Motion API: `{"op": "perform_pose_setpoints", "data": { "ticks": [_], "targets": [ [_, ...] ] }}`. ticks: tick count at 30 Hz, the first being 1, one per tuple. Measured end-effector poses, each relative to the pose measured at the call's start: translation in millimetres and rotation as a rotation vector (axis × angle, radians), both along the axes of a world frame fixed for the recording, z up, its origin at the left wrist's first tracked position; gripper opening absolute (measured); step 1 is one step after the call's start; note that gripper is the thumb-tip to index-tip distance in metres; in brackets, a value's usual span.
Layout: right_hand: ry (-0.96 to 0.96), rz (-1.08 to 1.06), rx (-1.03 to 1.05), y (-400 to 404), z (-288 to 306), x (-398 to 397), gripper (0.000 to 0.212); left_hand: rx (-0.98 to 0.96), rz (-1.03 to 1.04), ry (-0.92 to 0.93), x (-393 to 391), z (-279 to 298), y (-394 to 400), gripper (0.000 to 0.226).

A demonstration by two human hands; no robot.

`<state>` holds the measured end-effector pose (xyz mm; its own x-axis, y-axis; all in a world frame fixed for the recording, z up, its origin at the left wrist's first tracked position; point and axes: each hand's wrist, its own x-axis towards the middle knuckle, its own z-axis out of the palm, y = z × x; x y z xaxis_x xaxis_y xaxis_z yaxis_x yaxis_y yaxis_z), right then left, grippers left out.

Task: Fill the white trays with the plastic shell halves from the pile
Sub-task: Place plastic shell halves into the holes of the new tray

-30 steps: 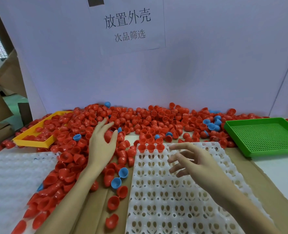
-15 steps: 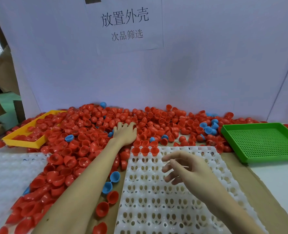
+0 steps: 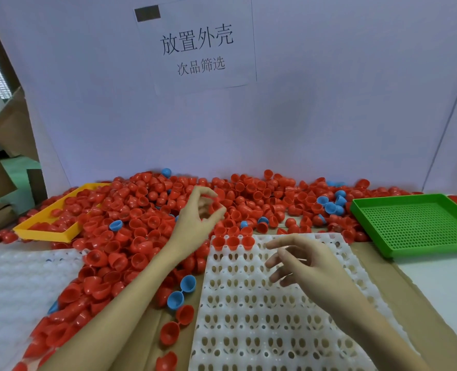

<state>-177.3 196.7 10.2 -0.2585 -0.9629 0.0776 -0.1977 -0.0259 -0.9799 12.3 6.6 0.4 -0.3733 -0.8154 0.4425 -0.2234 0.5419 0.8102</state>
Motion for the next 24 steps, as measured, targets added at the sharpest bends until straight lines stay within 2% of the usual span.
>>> {"op": "perform_pose_setpoints", "data": {
  "ticks": [2, 5, 7, 9, 11, 16, 20, 24],
  "targets": [
    [0.006, -0.005, -0.049, 0, 1, 1, 0.024, 0.096, -0.165, 0.071, 5, 1, 36, 0.038],
    [0.024, 0.045, -0.155, 0, 0, 3, 0.062, 0.184, -0.357, 0.084, 11, -7, 82, 0.045],
    [0.092, 0.133, -0.196, 1, 1, 3, 0.076, 0.216, -0.451, 0.077, 12, -11, 102, 0.043],
    [0.168, 0.209, -0.209, 2, 3, 1, 0.073, 0.229, -0.493, 0.083, 13, -13, 113, 0.038],
    [0.222, 0.237, -0.22, 1, 4, -2, 0.058, 0.223, -0.482, 0.092, 14, -14, 114, 0.034],
    [0.264, 0.182, -0.222, 1, 4, -6, 0.033, 0.215, -0.407, 0.108, 16, -18, 108, 0.037],
    [0.255, 0.177, -0.23, -1, 2, -8, 0.029, 0.146, -0.342, 0.131, 16, -19, 105, 0.033],
    [0.23, 0.161, -0.248, -3, 0, -6, 0.028, 0.14, -0.342, 0.151, 16, -19, 105, 0.04]
  ]
}}
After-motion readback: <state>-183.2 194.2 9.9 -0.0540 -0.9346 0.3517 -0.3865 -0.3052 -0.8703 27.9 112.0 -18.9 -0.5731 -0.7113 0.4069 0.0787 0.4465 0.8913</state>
